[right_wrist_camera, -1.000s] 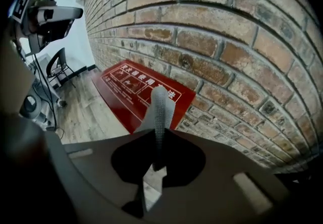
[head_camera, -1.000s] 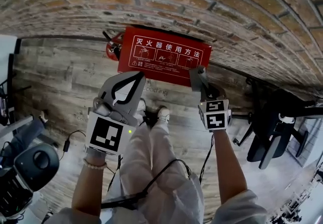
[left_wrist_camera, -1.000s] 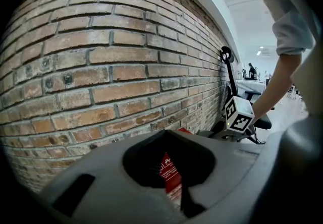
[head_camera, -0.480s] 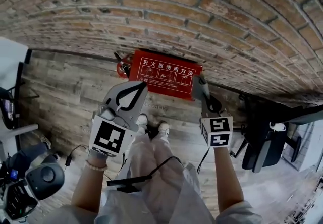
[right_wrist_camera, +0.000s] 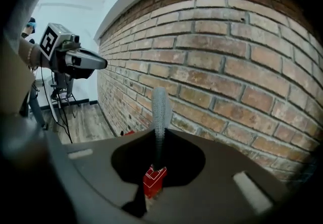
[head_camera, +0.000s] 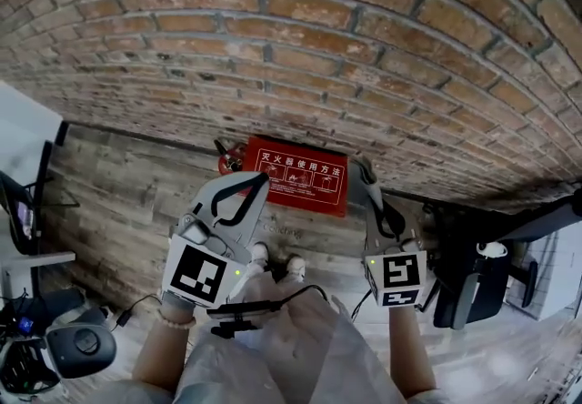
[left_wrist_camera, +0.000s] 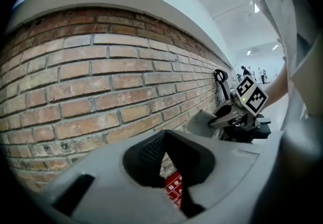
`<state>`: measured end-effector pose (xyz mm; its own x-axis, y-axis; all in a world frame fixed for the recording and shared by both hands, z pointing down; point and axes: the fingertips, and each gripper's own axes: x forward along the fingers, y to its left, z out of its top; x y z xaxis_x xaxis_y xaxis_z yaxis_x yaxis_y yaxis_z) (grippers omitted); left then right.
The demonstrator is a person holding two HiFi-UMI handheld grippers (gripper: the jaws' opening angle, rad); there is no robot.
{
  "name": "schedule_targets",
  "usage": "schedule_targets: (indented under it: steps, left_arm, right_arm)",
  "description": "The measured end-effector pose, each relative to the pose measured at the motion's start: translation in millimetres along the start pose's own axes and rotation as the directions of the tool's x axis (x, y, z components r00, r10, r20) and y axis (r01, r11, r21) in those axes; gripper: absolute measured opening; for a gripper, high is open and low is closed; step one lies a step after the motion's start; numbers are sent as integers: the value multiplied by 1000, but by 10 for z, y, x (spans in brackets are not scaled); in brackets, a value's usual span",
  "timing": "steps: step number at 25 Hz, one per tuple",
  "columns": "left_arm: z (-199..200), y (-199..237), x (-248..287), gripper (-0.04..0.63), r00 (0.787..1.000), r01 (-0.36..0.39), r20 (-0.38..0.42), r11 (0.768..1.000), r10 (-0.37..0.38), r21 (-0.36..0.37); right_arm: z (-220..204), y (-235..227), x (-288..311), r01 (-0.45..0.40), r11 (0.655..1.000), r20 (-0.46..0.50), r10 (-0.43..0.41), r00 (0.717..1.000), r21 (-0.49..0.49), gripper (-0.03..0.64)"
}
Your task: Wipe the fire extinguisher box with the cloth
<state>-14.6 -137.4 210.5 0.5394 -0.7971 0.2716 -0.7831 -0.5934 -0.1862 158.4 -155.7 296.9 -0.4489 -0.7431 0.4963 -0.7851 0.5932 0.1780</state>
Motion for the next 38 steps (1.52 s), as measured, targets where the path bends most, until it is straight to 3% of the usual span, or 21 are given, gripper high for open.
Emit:
schedule_targets:
  steps: [8, 15, 38]
  left_arm:
    - [402, 102, -122, -2, 999, -6, 54, 999, 4, 46]
    - [512, 107, -225, -2, 997, 14, 77, 999, -17, 43]
    - [462, 156, -286, -2, 996, 2, 84, 1000, -4, 28]
  right_arm:
    - [655, 56, -220, 14, 997, 124, -5, 992, -71, 20]
    - [896, 99, -347, -29, 999, 179, 23, 983, 31, 20]
    - [991, 326, -279, -38, 999, 164, 43, 986, -35, 18]
